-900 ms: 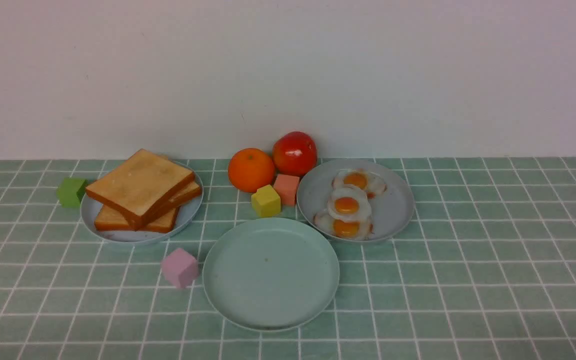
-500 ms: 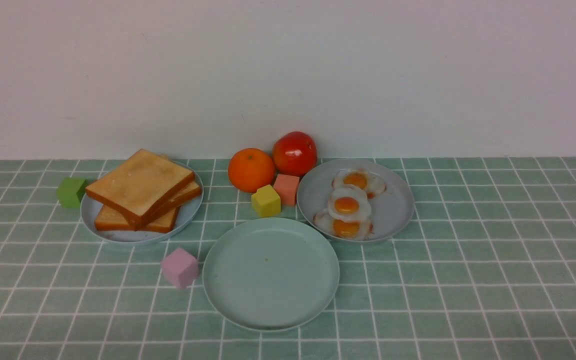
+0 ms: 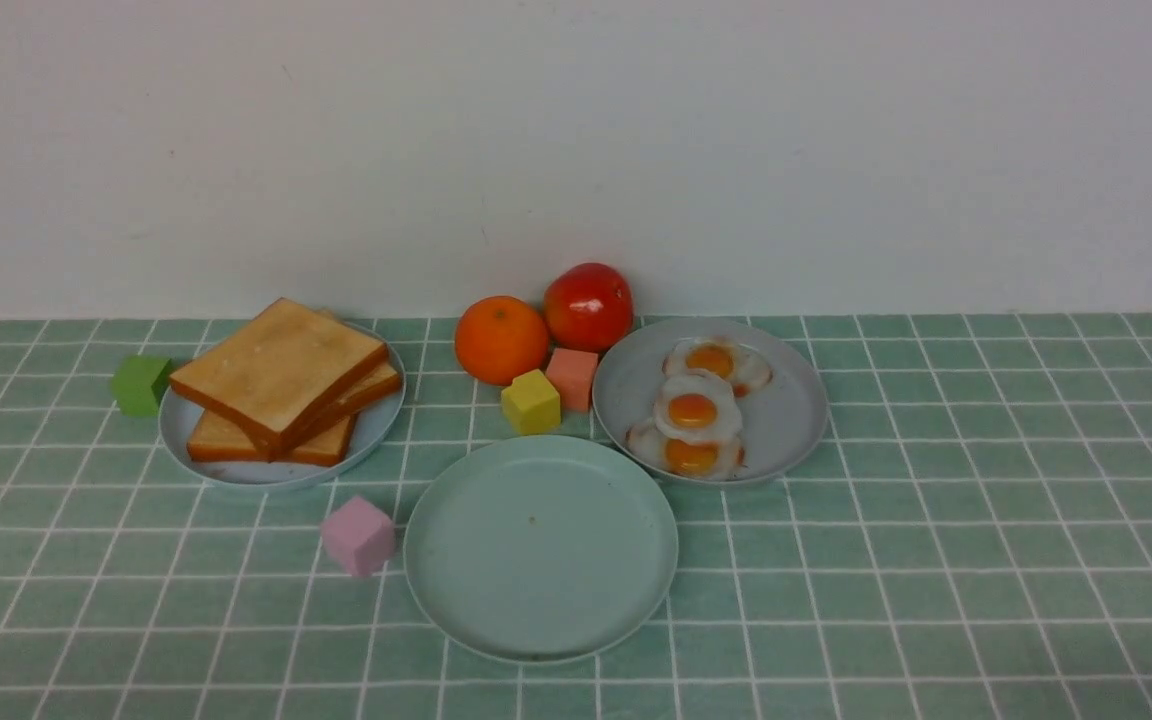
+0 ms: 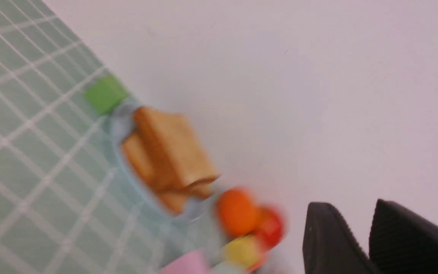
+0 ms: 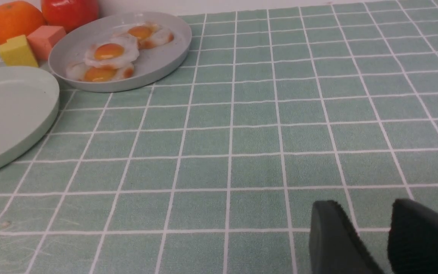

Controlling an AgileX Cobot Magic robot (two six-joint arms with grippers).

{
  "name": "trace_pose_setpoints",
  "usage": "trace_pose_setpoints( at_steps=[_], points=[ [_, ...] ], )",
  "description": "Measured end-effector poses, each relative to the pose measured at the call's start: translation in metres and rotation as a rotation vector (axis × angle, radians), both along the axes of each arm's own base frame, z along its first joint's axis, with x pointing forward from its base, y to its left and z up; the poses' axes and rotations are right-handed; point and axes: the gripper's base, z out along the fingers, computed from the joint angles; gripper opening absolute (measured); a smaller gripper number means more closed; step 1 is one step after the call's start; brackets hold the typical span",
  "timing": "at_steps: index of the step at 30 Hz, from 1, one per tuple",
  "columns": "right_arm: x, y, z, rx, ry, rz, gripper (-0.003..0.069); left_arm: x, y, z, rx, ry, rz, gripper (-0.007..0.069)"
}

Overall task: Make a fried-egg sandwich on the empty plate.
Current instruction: Use the left arm to grab a slice of bread

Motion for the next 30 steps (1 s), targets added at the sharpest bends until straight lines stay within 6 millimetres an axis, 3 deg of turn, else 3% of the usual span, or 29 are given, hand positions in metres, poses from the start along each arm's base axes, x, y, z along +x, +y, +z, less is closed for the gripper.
trace_pose_setpoints(
  at_steps=[3,7,8,9,11,16,18,25,28,30],
  points=[
    [0.0,0.0,0.0,0.0,0.0,0.0,0.0239,-0.002,0.0,0.011,-0.039,-0.037,-0.001,0.0195],
    [0.0,0.0,0.0,0.0,0.0,0.0,0.0239,-0.007,-0.005,0.039,0.114,-0.016,-0.053,0.0195],
    [0.0,0.0,0.0,0.0,0.0,0.0,0.0239,-0.007,-0.01,0.062,0.252,0.058,-0.104,0.0195],
    [0.0,0.0,0.0,0.0,0.0,0.0,0.0239,-0.005,-0.011,0.07,0.296,0.104,-0.129,0.0195],
    [0.0,0.0,0.0,0.0,0.0,0.0,0.0239,-0.002,-0.014,0.077,0.368,0.184,-0.177,0.0195],
    [0.0,0.0,0.001,0.0,-0.006,-0.001,0.0239,0.03,-0.032,0.11,0.667,0.537,-0.495,0.0195],
    [0.001,0.001,0.001,0.034,-0.015,-0.005,0.0239,0.043,-0.042,0.117,0.731,0.581,-0.589,0.0195],
    [0.003,0.006,0.01,0.512,-0.089,-0.055,0.0239,0.081,-0.065,0.113,0.845,0.617,-0.713,0.0197],
    [0.004,0.005,0.018,0.736,-0.154,-0.086,0.0239,0.111,-0.073,0.108,0.911,0.683,-0.72,0.0133],
    [0.003,0.007,0.022,0.77,-0.151,-0.074,0.0233,0.126,-0.076,0.106,0.951,0.719,-0.719,0.0058]
  ],
)
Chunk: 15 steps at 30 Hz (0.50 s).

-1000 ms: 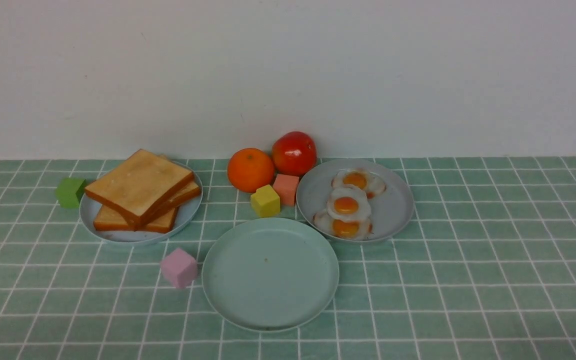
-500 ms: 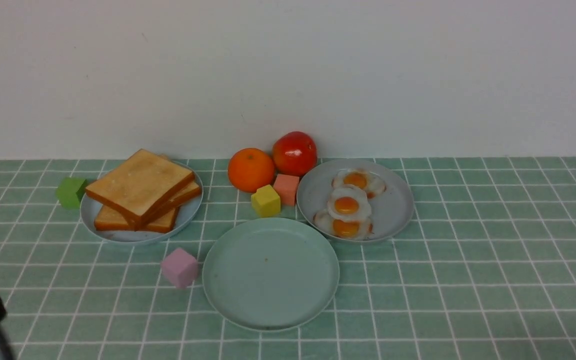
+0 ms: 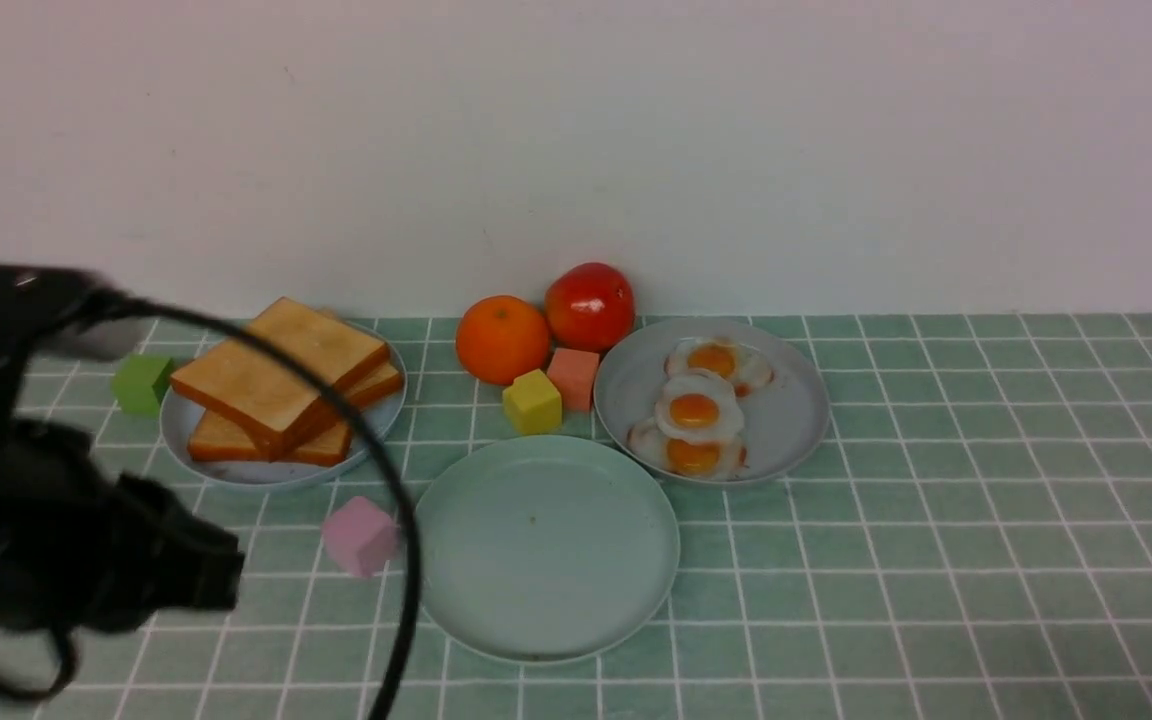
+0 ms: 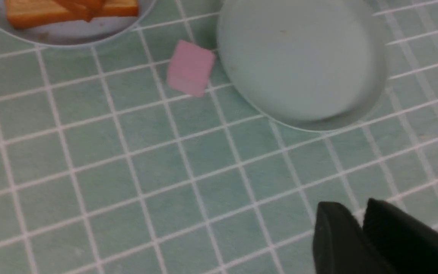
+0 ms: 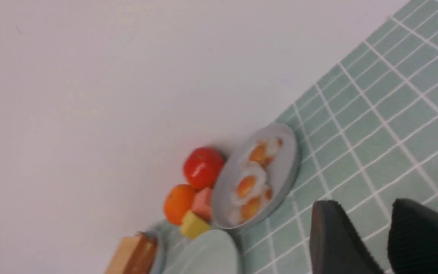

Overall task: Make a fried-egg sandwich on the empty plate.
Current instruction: Use the left arm to grab a slice of bread

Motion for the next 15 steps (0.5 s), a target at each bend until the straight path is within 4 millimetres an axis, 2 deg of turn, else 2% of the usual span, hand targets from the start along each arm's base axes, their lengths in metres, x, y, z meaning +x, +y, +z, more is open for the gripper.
trace_pose_setpoints(
  at_steps=[2,8,9,12,15],
  points=[
    [-0.003,0.006,0.012,-0.047,0.001,0.074,0.0204,0.019,-0.005,-0.004,0.054,0.034,-0.007,-0.0011],
    [-0.013,0.031,0.094,-0.434,0.086,0.454,0.0003,0.092,-0.02,-0.013,0.161,0.095,-0.017,-0.0013],
    [-0.012,0.033,0.106,-0.469,0.111,0.498,-0.0007,0.1,-0.019,-0.013,0.164,0.101,-0.005,-0.0013],
    [-0.004,0.034,0.141,-0.602,0.19,0.601,-0.0008,0.144,-0.011,-0.02,0.187,0.124,0.04,-0.0013],
    [0.002,0.035,0.166,-0.697,0.205,0.66,0.0003,0.184,0.001,-0.031,0.205,0.134,0.089,-0.0013]
  ],
)
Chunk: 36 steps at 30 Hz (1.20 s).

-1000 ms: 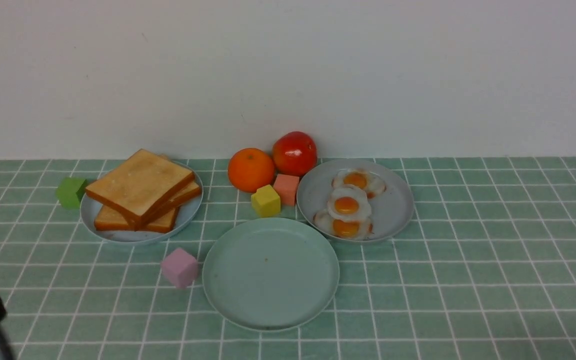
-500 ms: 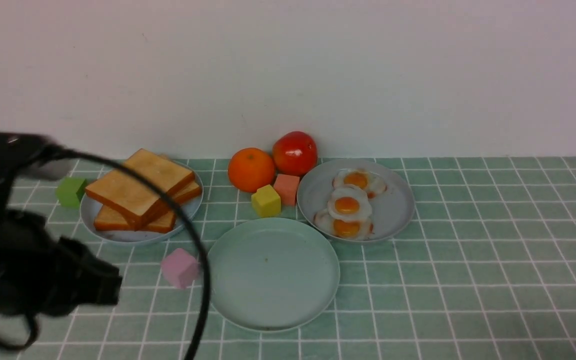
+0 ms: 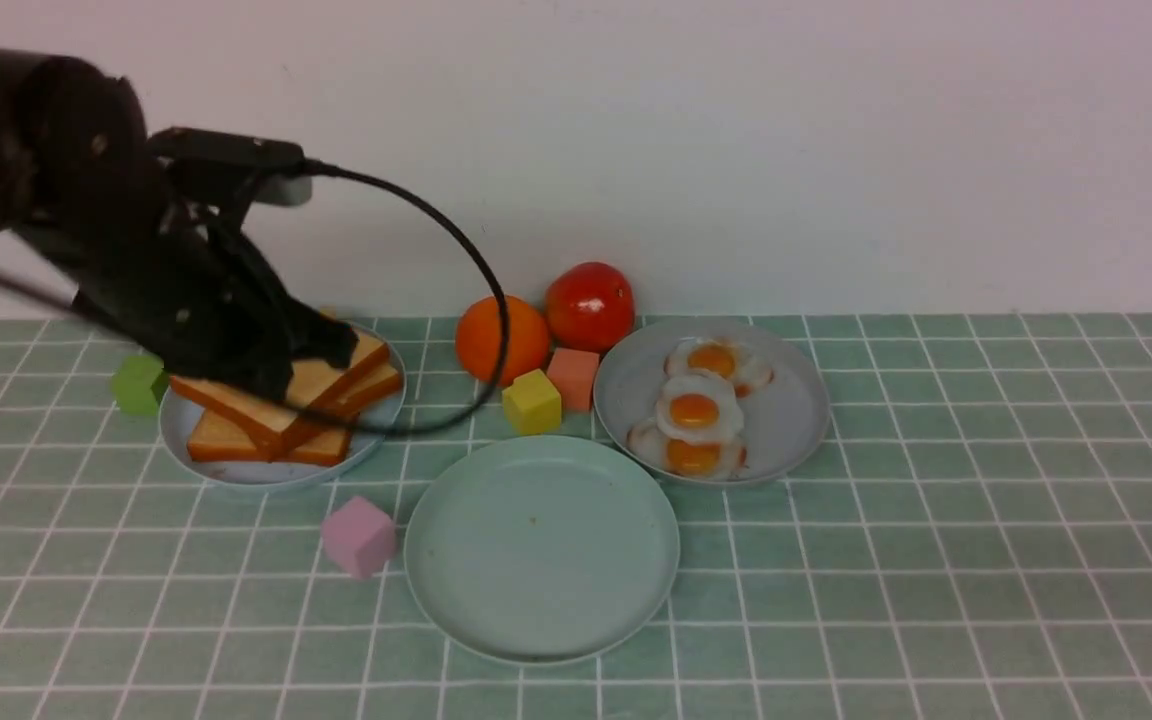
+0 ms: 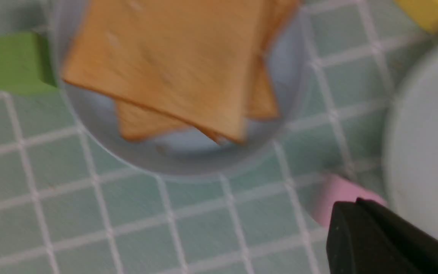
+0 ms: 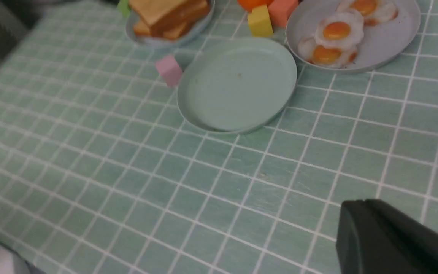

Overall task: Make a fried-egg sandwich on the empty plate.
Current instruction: Use the left arm to grab a slice of bread

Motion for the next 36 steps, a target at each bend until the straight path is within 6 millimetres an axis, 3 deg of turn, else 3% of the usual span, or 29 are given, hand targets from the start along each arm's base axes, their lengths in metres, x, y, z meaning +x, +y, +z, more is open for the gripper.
trace_pose_setpoints(
  at_steps=[6,13,18,29,34,36],
  points=[
    [0.009,0.005,0.018,-0.07,0.001,0.104,0.0006,0.051,0.005,-0.03,0.103,0.002,-0.022,0.0017],
    [0.012,0.006,0.017,-0.082,0.005,0.114,0.0011,0.075,0.003,-0.06,0.176,-0.037,-0.115,0.0262],
    [0.013,0.006,0.019,-0.075,-0.015,0.103,0.0013,0.086,0.0,-0.083,0.202,-0.04,-0.166,0.0382],
    [0.011,0.009,0.019,-0.043,-0.001,0.122,0.0014,0.092,-0.001,-0.096,0.21,-0.039,-0.179,0.0388],
    [0.011,0.009,0.019,-0.041,0.005,0.127,0.0016,0.09,-0.001,-0.085,0.208,-0.052,-0.175,0.0387],
    [0.01,0.009,0.019,-0.035,0.007,0.13,0.0019,0.087,0.0,-0.071,0.202,-0.072,-0.17,0.0387]
  ],
)
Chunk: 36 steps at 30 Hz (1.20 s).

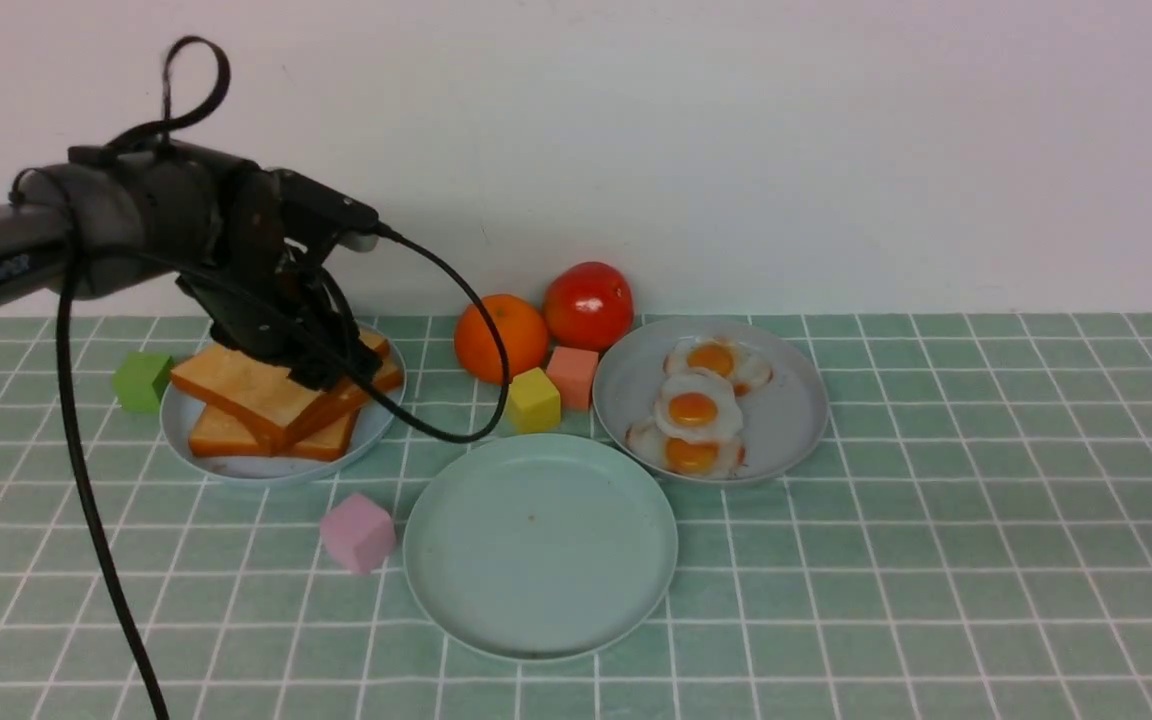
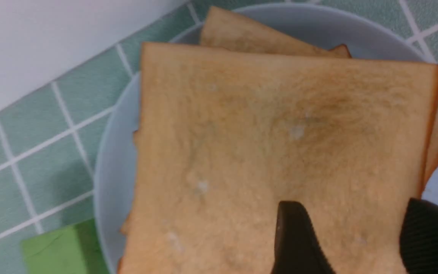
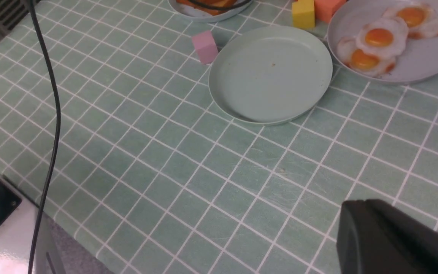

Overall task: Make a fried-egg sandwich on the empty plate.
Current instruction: Use the left arm to grab a slice of bread

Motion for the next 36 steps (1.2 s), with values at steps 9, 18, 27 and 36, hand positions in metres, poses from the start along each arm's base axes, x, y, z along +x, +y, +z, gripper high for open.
trace_pose_setpoints(
  at_steps=[9,18,27,36],
  points=[
    [0.0,0.001,0.0,0.009,0.003,0.006,0.0025,-0.019,-0.002,0.03,-0.059,0.05,-0.008,0.0387],
    [0.0,0.001,0.0,0.008,0.002,0.007,0.0034,-0.01,-0.002,-0.009,0.057,0.088,-0.14,0.0386],
    [0.0,0.001,0.0,0.007,0.002,0.007,0.0043,-0.007,-0.001,-0.024,0.066,0.121,-0.133,0.035],
    [-0.001,0.001,0.0,0.005,0.007,0.01,0.0051,-0.008,0.0,-0.017,0.084,0.128,-0.133,0.0066]
  ],
)
